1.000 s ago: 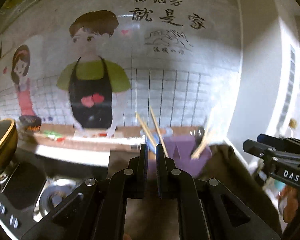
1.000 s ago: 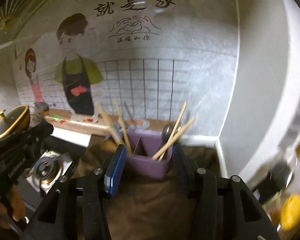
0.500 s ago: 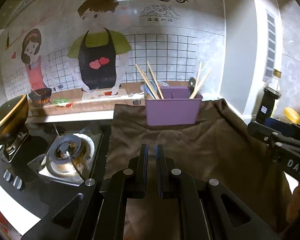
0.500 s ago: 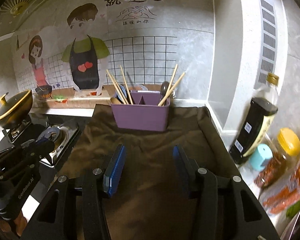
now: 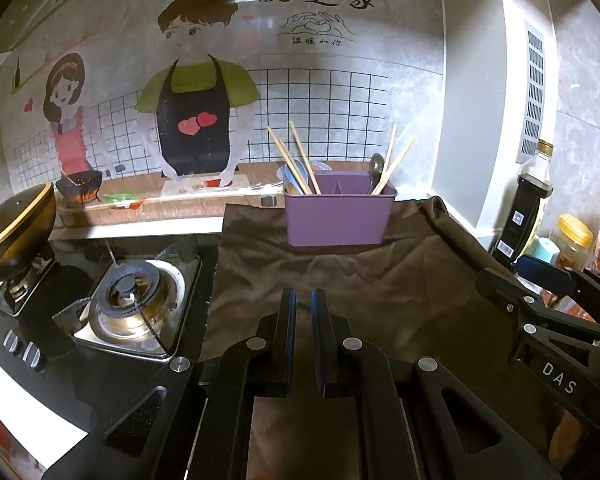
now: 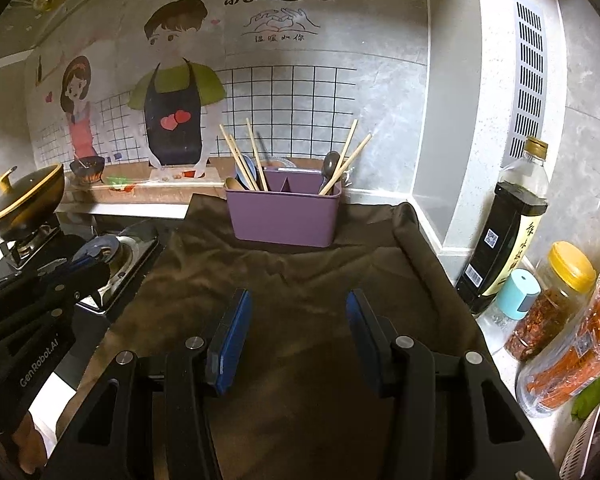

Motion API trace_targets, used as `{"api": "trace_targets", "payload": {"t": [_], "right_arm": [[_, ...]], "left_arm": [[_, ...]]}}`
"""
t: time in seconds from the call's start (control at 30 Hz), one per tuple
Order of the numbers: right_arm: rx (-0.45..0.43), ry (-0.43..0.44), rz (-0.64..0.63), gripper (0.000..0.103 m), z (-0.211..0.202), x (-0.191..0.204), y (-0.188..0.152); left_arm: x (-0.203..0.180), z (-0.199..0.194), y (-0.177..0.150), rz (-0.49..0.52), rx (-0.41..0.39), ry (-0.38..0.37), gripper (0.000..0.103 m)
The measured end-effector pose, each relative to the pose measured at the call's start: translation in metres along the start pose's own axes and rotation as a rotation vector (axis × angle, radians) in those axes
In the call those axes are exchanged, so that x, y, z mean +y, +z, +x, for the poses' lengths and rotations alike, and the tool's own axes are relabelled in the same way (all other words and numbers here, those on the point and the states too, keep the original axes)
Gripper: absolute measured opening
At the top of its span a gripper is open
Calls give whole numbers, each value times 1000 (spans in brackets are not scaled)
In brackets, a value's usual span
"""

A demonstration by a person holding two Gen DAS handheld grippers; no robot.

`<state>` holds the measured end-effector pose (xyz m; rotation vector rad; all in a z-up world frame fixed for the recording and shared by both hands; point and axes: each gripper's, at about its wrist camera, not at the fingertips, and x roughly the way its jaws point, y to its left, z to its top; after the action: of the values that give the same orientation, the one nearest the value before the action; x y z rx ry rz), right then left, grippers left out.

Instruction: Organize utensils

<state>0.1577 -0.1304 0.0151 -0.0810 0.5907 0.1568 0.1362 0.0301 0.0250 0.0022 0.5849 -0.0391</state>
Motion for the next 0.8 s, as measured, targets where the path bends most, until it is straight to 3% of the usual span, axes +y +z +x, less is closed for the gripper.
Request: {"api": "trace_targets", "payload": {"t": [0.8], "right_arm": [[10,-2,1,47,0,-2,-3]], "left_arm": [[-3,-1,-3,-16,5,-7,9]]}}
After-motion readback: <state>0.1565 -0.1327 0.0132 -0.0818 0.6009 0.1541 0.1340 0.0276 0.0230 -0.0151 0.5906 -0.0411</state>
